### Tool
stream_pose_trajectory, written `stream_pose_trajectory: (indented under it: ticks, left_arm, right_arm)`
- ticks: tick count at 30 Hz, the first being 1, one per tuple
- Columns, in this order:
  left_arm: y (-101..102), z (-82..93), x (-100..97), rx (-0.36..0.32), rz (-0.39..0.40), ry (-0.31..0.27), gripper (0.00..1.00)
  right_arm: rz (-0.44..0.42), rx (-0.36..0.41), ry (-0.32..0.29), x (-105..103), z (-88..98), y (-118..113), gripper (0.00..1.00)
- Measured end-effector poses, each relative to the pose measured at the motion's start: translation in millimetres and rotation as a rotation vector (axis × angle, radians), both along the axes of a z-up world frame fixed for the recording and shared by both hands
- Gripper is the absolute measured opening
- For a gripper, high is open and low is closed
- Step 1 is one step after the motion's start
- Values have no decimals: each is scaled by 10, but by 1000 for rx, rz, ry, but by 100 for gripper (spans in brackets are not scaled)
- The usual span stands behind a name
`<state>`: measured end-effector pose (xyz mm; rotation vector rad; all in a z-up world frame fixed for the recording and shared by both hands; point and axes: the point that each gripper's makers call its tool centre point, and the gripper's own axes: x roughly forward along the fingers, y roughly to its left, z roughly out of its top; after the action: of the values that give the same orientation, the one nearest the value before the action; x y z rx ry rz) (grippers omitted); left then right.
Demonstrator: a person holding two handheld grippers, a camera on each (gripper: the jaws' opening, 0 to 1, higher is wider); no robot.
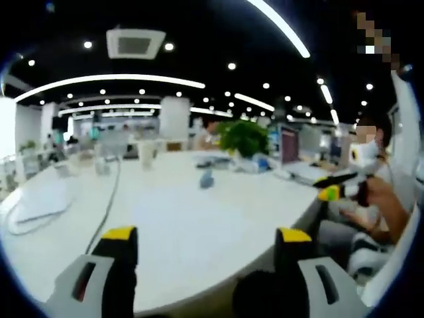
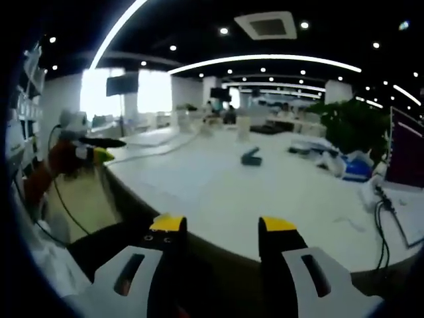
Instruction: Pick up the paper insert the paper into the punch align the paper edges press the punch to punch holes
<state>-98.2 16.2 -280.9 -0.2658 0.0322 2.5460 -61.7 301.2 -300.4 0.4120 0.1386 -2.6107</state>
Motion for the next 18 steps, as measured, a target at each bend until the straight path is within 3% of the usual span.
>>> stream_pose_trajectory:
  ticks: [18]
  left_arm:
    - [-23,-8,-19,-15,5,2,80]
  right_arm:
    - [-11,0,-7,-6,-32,36,46]
